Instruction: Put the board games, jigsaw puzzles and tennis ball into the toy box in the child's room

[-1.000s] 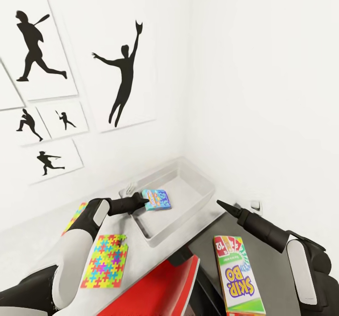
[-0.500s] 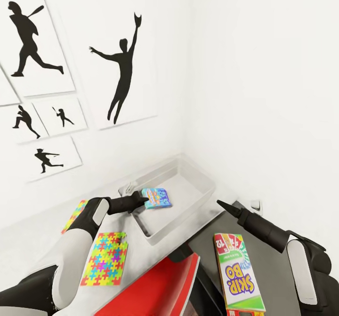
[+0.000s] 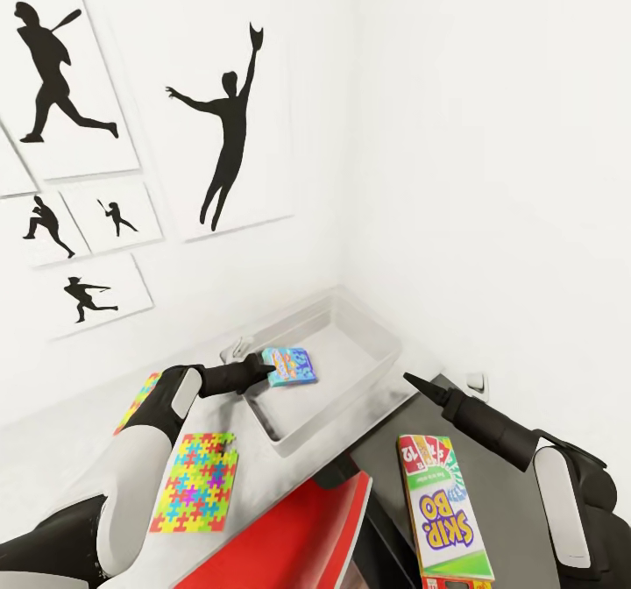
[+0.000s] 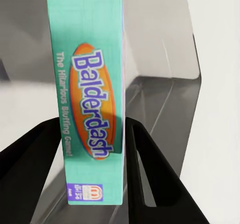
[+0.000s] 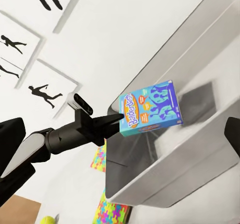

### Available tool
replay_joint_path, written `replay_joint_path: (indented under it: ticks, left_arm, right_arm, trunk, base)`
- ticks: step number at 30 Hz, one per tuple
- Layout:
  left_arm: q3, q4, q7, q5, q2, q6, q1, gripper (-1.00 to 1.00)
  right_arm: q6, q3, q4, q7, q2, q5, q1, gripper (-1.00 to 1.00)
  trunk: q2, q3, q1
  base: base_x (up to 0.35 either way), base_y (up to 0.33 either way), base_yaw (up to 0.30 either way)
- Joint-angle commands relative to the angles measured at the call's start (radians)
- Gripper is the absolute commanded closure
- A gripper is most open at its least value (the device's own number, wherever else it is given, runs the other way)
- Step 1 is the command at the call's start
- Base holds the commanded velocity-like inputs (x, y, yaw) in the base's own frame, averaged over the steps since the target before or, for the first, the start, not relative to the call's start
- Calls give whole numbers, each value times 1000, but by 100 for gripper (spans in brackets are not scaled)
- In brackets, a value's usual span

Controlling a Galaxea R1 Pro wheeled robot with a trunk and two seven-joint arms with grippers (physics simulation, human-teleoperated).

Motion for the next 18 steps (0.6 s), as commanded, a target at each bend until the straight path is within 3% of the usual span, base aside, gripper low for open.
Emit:
replay_joint_path:
  ticks: [1,10,11,18]
  left_arm:
    - [7,0,-3,-3,-1,6,-1,100]
    - [7,0,-2,-3,0,10,-1,100]
    - [7,0,-2,-3,1,10,-1,-100]
    - [7,-1,-4,-4,4,10,-1,-100]
  right_arm:
    - [5,-1,0,4,0,1,-1,-100]
    - [5,-1,0,4,0,1,-1,-100]
    - [5,-1,0,4,0,1,-1,-100]
    - [5,-1,0,5,0,1,-1,-100]
  trunk:
    - [-2,-2,0]
    - [-2,-2,0]
    - [-2,-2,0]
    - [-2,-2,0]
  base:
    - [0,0,0]
    - [0,0,0]
    - [0,0,0]
    - [0,0,0]
